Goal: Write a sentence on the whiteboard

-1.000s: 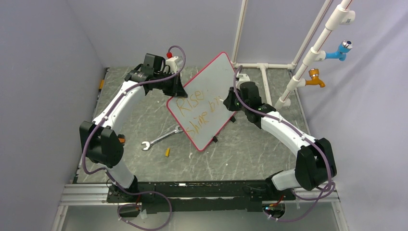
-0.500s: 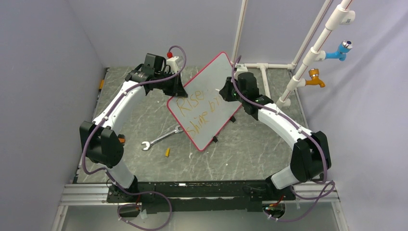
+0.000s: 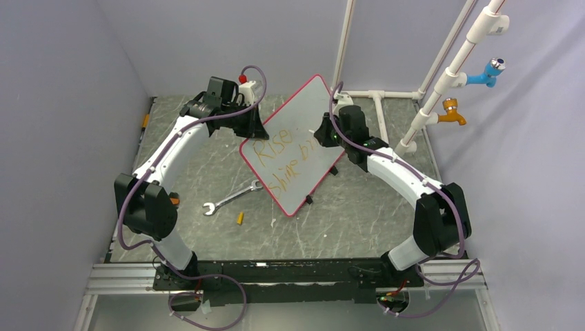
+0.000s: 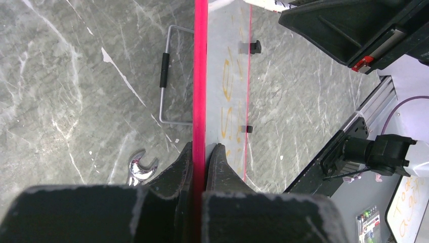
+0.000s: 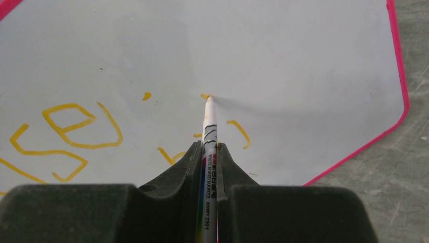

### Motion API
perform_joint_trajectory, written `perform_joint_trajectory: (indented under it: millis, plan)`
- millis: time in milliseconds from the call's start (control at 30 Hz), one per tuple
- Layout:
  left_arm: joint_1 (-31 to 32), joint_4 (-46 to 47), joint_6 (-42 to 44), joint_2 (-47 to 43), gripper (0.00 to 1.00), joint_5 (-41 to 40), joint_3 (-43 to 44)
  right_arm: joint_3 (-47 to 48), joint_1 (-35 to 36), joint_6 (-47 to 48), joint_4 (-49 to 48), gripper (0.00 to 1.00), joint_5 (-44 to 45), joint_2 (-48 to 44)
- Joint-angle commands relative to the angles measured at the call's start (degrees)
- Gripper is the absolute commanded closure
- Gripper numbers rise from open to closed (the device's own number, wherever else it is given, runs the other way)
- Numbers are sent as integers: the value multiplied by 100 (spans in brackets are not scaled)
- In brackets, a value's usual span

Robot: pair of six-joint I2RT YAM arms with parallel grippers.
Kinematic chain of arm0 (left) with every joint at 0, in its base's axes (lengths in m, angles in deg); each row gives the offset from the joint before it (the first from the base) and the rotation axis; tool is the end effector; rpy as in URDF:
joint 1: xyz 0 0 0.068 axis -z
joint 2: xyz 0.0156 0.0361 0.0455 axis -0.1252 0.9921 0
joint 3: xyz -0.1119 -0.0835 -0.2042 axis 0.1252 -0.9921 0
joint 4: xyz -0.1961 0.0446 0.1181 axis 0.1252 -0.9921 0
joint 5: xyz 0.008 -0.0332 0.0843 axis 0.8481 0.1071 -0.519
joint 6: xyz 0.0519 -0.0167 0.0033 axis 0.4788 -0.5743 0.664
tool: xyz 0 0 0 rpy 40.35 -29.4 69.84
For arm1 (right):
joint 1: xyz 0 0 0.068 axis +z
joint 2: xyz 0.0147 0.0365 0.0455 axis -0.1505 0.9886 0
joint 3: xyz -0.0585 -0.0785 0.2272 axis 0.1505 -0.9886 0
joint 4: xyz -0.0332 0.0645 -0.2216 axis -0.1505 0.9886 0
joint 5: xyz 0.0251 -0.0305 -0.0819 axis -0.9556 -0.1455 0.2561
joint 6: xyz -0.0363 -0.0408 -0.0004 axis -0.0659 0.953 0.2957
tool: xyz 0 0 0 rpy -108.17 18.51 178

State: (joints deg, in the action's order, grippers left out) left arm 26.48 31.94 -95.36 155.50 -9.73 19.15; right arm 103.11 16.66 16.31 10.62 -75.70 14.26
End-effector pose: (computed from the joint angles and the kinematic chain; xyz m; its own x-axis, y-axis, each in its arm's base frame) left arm 0.3132 -0.1287 0.3189 -0.7741 0.1045 -0.6243 0.4793 0.7411 -0.4702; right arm 0.2960 0.1423 0.2738 -0.5360 0.0996 -0.8383 -0.3218 0.8940 0.3119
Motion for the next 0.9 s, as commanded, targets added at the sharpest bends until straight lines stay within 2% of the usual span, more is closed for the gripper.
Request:
perform_joint_trajectory:
  millis: [0, 267, 567, 867]
  plan:
    - [-101, -1154, 1168, 367, 100, -3088, -229, -179, 17, -74, -310, 100, -66, 22]
    - [-101, -1181, 1177, 381, 100, -3365, -251, -145, 13, -51, -235, 100, -28, -245]
    - [-93, -1156, 1365, 278, 100, -4037, -388, -472, -7, -28, -243, 100, 336, -718]
    - [59, -1061, 1598, 216, 100, -4505, -526, -533, -387, 14, -282, 100, 216, -590]
